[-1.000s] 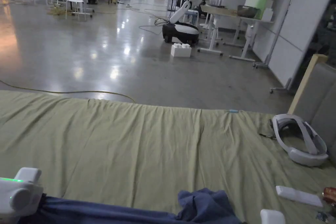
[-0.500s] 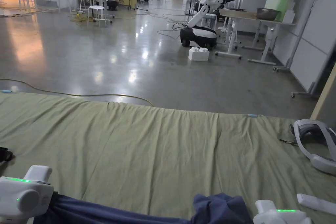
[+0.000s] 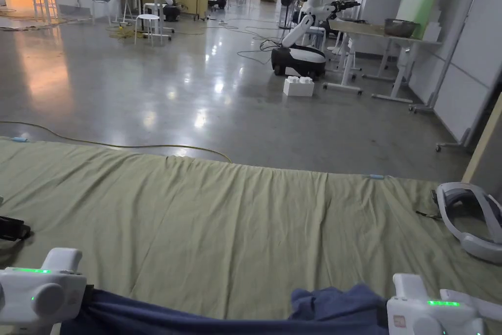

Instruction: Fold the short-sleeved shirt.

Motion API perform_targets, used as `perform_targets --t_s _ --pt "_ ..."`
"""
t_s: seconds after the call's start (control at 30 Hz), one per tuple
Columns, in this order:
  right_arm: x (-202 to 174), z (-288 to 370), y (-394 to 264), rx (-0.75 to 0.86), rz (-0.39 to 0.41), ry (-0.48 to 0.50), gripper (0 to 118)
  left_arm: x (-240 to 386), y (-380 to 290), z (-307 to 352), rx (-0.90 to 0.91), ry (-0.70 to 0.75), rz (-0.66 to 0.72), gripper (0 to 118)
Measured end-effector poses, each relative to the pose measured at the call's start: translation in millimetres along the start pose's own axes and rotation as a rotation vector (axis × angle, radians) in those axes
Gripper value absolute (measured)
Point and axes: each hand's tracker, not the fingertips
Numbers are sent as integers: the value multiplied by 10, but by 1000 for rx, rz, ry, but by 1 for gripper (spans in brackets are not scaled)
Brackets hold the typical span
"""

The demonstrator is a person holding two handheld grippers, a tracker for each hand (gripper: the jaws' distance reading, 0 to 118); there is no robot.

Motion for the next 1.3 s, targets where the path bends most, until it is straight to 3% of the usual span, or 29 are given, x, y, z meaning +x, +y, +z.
perform_targets --t_s 0.23,0.4,0.67,1.0,1.3 --pt "-85 936 512 229 16 -31 4 -86 478 679 163 -18 27 5" --pt "-26 1506 944 370 -25 -16 4 -220 913 1248 298 -16 36 5" --pt "-26 2251 1692 515 26 -71 4 -297 1744 2014 462 -2 41 5" --pt "-87 2560 2550 577 53 -134 4 -241 2549 2398 552 50 12 5" --pt "-129 2663 3053 607 19 -147 4 -190 2878 2447 585 77 10 5"
